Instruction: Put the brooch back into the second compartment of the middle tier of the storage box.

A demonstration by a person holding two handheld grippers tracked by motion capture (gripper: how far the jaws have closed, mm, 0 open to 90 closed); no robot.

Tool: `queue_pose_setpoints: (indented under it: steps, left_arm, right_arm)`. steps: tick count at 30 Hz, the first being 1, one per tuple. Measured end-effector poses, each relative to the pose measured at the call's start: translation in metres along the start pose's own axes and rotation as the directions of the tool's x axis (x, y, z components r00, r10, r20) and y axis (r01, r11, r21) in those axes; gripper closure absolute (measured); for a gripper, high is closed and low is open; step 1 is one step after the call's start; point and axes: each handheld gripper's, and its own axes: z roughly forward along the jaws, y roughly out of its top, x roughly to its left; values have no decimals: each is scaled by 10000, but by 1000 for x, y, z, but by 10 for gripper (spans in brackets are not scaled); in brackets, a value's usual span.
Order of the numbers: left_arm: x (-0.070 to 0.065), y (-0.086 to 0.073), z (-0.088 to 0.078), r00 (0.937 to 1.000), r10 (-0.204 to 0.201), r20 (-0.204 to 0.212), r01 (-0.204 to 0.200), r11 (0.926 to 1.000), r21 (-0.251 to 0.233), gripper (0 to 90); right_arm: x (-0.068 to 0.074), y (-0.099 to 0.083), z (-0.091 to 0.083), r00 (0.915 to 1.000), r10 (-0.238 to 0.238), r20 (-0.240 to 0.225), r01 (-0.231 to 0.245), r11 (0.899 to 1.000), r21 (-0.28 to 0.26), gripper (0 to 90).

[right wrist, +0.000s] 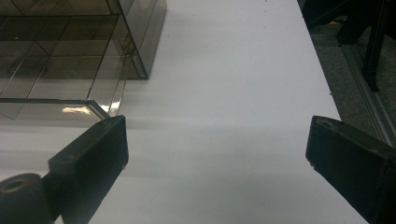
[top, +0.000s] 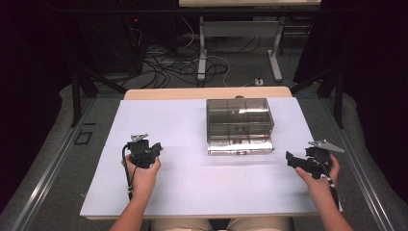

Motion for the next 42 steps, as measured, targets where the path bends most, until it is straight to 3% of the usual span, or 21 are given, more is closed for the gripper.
queue_pose_setpoints:
  steps: [18, 25, 30, 37, 42]
  left_arm:
    - [2, 3, -6, 9985, -485, 241, 493, 9982, -338, 896]
    - [1, 5, -7, 9953, -901, 363, 920, 9942, -548, 896]
    - [1, 8, -10, 9945, -979, 358, 1002, 9926, -688, 896]
    - [-1, 13, -9, 9861, -1411, 878, 1476, 9864, -726, 896]
    - [-5, 15, -6, 9780, -1619, 1315, 1693, 9844, -474, 896]
  right_arm:
    - [2, 0, 0, 10000, 31, -34, -31, 10000, 51, 54]
    - [2, 0, 0, 10000, 52, -42, -52, 10000, 39, 54]
    - [0, 0, 0, 10000, 33, -18, -33, 10000, 8, 54]
    - [2, 0, 0, 9999, 139, -55, -139, 9999, 31, 54]
    - [1, -1, 1, 9999, 132, -32, -132, 9999, 92, 54]
